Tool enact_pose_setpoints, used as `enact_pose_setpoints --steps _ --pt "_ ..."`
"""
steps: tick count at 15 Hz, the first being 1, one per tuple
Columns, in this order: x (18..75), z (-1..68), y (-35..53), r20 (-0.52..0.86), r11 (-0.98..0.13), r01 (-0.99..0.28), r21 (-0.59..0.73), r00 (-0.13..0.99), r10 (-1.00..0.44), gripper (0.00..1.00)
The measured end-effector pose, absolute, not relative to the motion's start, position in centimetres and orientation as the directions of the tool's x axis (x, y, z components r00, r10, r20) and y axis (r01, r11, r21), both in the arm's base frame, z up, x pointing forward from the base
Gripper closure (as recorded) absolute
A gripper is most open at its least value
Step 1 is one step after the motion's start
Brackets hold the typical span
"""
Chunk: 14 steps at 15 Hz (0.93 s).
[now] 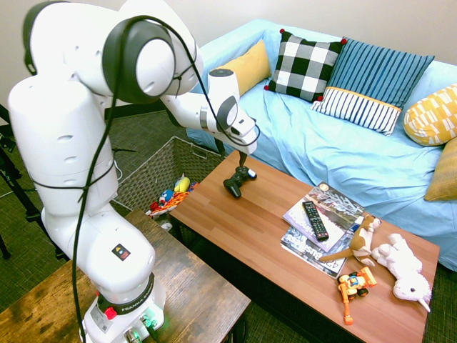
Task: Put the gamepad in the basket
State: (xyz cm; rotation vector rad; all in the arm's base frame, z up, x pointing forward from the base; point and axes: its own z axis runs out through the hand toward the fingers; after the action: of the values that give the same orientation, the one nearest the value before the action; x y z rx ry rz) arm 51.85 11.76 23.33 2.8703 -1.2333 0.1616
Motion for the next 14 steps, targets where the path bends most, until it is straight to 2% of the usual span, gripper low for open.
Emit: enact_pose_setpoints --steps 6,14 --pt "54.2 16.2 13.6 0.063 -0.674 -0.738 0.023 0.674 -0.736 0.00" --pt "57.0 11.8 11.5 0.061 -0.628 -0.777 0.042 0.629 -0.775 0.00"
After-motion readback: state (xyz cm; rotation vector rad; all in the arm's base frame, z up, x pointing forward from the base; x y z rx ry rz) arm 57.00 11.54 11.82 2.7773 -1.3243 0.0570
